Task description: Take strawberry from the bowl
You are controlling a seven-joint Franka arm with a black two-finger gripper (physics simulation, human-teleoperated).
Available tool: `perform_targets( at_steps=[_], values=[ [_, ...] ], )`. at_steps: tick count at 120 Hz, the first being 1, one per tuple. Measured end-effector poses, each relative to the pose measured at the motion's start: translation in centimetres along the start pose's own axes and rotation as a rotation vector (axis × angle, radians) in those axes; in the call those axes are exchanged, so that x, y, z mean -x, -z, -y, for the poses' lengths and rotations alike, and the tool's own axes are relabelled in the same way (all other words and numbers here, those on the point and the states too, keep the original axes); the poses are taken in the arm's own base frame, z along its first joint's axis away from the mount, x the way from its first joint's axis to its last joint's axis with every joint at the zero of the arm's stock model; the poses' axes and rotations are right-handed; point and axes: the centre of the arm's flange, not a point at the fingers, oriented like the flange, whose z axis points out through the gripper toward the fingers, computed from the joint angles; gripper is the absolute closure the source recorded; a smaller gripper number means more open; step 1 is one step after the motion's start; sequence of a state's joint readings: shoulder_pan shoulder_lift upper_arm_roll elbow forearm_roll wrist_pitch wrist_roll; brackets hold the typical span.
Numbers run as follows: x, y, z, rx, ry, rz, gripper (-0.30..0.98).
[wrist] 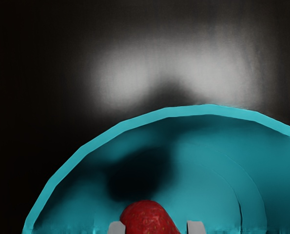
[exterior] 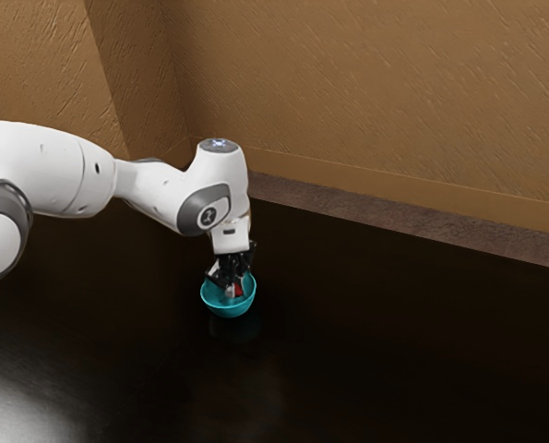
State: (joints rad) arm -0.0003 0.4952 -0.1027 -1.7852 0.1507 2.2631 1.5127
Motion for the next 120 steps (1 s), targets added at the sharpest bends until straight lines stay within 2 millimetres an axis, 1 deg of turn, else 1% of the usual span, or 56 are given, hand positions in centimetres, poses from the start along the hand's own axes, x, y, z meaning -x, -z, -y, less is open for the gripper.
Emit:
perform_targets(
  at_steps=[5,14,25,37,42,49,61,69,78,90,101,105,120],
  values=[
    [-0.2,1.2,-0.3,-0.014,-0.003,0.003,0.75],
    [-1.4,3.8,-0.7,-0.042,-0.02,0.008,0.75],
    [-2.8,5.8,-0.8,-0.063,-0.035,0.006,0.72],
    [-5.5,7.7,-0.9,-0.086,-0.069,-0.006,0.69],
    [-7.0,8.2,-1.0,-0.09,-0.088,-0.013,0.69],
    [-8.5,8.4,-1.2,-0.09,-0.106,-0.02,0.68],
    [-10.7,8.0,-1.4,-0.081,-0.129,-0.028,0.66],
    [-12.4,7.2,-1.2,-0.07,-0.14,-0.039,0.66],
    [-14.0,5.7,-0.8,-0.052,-0.149,-0.05,0.66],
    [-14.7,3.5,-0.4,-0.027,-0.143,-0.058,0.67],
    [-14.8,2.3,-0.3,-0.013,-0.133,-0.061,0.67],
    [-14.9,2.1,-0.3,-0.012,-0.13,-0.061,0.63],
    [-14.9,2.0,-0.3,-0.004,-0.122,-0.06,0.37]
  ],
)
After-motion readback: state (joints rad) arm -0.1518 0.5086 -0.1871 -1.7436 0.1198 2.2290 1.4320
